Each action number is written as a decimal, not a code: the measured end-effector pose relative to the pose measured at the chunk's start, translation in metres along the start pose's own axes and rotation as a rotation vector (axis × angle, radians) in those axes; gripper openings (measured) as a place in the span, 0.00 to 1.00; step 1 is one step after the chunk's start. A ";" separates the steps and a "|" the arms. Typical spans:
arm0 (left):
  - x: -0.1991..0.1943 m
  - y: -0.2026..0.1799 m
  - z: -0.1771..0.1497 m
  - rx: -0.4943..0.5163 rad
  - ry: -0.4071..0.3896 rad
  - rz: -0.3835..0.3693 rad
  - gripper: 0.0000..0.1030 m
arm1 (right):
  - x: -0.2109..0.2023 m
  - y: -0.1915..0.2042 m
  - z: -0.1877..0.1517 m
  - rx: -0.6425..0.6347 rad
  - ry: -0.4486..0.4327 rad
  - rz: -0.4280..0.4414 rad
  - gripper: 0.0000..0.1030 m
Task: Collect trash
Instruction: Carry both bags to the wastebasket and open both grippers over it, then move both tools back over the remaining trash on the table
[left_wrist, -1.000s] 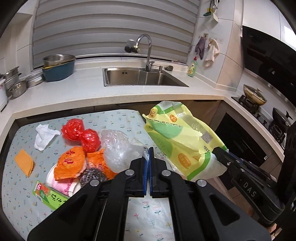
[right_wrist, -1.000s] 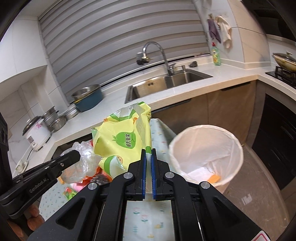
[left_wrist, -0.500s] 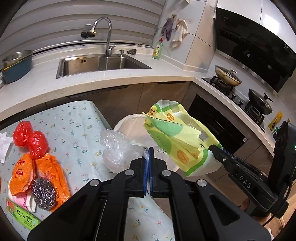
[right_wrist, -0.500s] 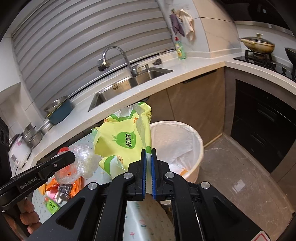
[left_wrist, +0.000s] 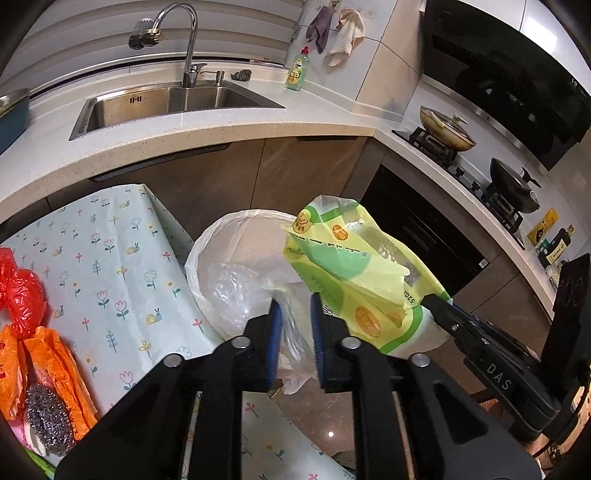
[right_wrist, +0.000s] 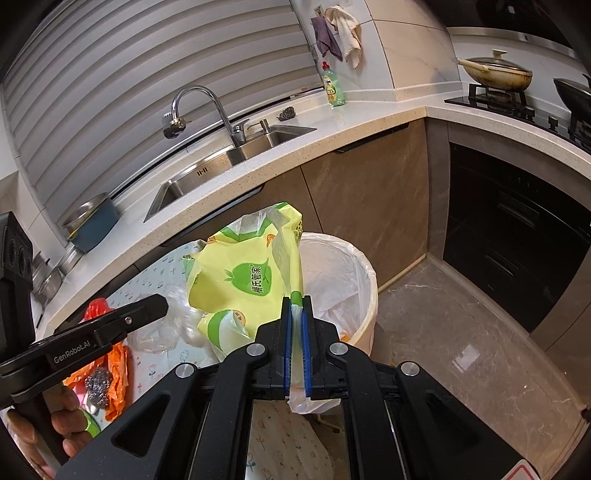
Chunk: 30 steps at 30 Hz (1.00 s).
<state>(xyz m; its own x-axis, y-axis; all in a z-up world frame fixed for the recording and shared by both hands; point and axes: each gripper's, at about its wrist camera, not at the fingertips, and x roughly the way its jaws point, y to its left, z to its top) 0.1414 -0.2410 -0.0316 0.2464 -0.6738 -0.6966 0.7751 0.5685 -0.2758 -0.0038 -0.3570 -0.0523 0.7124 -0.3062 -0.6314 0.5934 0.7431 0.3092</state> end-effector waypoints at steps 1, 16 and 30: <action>0.000 0.001 0.000 -0.005 -0.008 0.001 0.28 | 0.001 0.000 0.000 -0.001 0.002 -0.002 0.05; -0.015 0.020 0.000 -0.051 -0.061 0.101 0.41 | 0.019 0.011 0.004 -0.019 0.019 -0.007 0.06; -0.053 0.052 -0.007 -0.110 -0.145 0.249 0.66 | 0.032 0.054 0.014 -0.077 -0.025 -0.003 0.38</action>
<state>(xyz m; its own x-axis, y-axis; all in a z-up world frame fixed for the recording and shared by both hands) 0.1646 -0.1722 -0.0133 0.5074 -0.5630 -0.6524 0.6145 0.7671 -0.1841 0.0560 -0.3355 -0.0455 0.7206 -0.3224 -0.6138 0.5654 0.7857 0.2511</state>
